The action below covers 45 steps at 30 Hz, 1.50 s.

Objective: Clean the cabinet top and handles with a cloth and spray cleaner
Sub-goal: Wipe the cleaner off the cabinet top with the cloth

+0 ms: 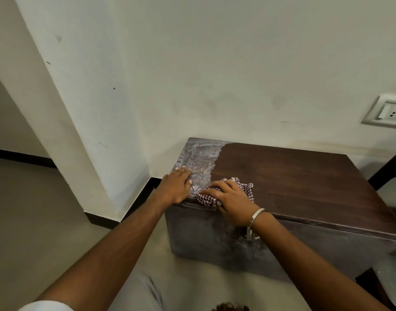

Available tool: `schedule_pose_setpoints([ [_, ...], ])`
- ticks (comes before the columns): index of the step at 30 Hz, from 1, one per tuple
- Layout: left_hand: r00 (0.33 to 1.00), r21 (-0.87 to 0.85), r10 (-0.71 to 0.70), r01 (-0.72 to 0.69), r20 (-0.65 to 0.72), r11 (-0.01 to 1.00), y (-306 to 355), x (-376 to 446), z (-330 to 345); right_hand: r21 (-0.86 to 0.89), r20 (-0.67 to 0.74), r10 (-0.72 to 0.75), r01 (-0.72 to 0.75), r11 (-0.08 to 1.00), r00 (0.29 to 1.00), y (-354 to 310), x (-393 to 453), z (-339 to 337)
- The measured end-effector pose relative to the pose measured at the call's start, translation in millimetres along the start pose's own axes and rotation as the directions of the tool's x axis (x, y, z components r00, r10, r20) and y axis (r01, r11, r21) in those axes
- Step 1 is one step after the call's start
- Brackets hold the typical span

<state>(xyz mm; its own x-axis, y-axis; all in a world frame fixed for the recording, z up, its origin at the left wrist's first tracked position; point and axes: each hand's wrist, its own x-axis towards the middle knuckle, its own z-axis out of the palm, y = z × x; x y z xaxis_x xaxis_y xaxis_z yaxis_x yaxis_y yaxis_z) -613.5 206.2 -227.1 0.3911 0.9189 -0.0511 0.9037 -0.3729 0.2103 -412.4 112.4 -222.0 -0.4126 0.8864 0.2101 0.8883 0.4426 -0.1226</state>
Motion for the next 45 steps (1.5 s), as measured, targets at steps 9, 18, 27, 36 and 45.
schedule_pose_setpoints([
  [9, 1.000, -0.006, -0.028, 0.028, 0.013, 1.000, -15, 3, -2, 0.008, 0.000, -0.011, 0.011, 1.000, 1.000, -15, 19, 11],
  [18, 1.000, -0.040, -0.015, 0.015, -0.006, 0.999, -16, 2, 0, -0.010, 0.038, 0.065, -0.065, 0.998, 0.997, -16, 31, 6],
  [27, 0.998, -0.097, 0.025, -0.031, -0.062, 0.995, -11, 3, -3, -0.031, 0.068, 0.076, -0.074, 0.997, 0.995, -3, 38, 3],
  [36, 0.999, -0.101, 0.019, -0.022, -0.036, 0.995, -14, 11, -6, -0.009, 0.055, 0.002, -0.001, 1.000, 0.998, 2, 38, 5],
  [45, 0.999, -0.086, 0.017, -0.019, -0.033, 0.996, -14, 19, -7, -0.014, 0.044, 0.082, -0.082, 0.997, 0.996, 2, 59, 8],
])
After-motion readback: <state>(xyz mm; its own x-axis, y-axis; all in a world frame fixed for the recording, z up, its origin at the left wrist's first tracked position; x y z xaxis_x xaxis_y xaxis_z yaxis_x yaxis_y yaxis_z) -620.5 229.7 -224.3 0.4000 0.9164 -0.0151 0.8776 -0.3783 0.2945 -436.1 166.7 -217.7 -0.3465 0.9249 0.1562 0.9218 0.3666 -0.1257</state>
